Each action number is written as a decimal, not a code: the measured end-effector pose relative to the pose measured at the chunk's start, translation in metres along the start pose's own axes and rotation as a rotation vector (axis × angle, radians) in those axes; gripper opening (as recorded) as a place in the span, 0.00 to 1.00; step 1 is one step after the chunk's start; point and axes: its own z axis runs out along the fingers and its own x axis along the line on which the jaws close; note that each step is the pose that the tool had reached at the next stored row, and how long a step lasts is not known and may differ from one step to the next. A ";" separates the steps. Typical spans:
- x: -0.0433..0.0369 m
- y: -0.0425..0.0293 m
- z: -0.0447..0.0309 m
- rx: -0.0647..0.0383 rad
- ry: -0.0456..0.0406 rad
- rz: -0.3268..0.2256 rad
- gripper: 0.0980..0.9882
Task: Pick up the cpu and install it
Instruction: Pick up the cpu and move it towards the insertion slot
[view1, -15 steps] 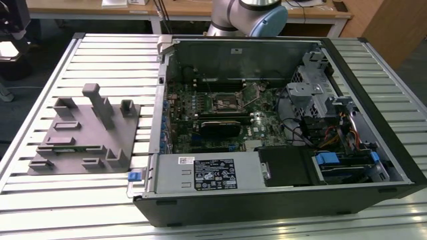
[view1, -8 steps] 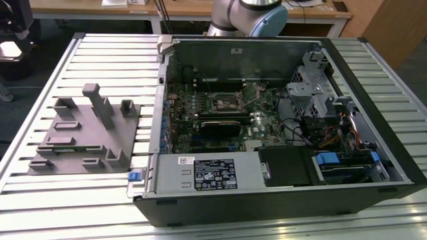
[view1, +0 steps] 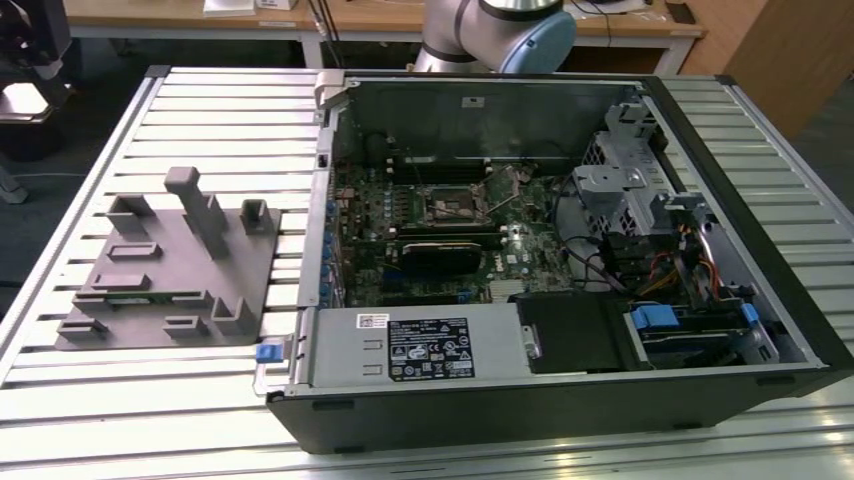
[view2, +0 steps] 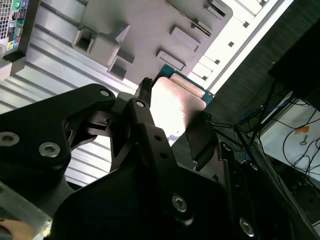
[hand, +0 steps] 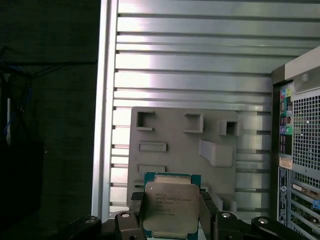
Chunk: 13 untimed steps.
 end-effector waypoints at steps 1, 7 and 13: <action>-0.0019 0.0000 0.0000 0.000 0.0000 0.000 0.48; -0.0070 -0.0001 -0.0002 0.000 0.0000 0.000 0.48; -0.0125 -0.0002 -0.0003 0.000 0.0000 0.000 0.48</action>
